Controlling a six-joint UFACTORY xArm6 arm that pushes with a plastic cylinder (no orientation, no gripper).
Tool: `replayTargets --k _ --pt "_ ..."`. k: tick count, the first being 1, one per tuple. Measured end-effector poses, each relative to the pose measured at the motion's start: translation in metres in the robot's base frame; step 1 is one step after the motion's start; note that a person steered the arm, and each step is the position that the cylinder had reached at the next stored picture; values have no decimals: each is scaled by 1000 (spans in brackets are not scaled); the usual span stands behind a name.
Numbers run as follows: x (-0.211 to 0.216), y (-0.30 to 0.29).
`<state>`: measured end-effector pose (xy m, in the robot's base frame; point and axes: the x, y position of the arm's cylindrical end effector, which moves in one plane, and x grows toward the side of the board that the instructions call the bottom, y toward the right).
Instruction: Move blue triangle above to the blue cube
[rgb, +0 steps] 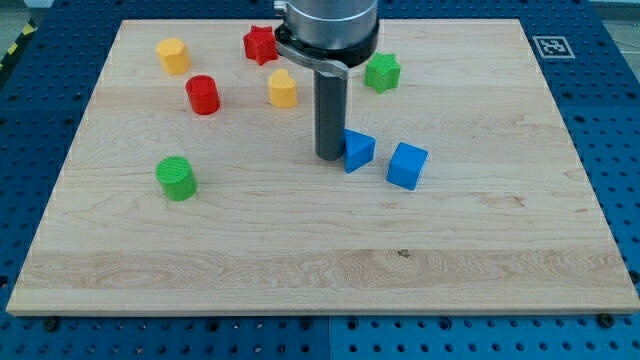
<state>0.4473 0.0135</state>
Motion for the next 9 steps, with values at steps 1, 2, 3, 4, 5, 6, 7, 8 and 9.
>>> replayTargets --k 1,2,3,4,5,6,7,8,9 --pt "1 25" --pt "3 27" --pt "3 10" --pt "3 -18" --pt "2 -30" --pt "1 -30" --pt "0 -35" --pt "0 -36" --pt "0 -27"
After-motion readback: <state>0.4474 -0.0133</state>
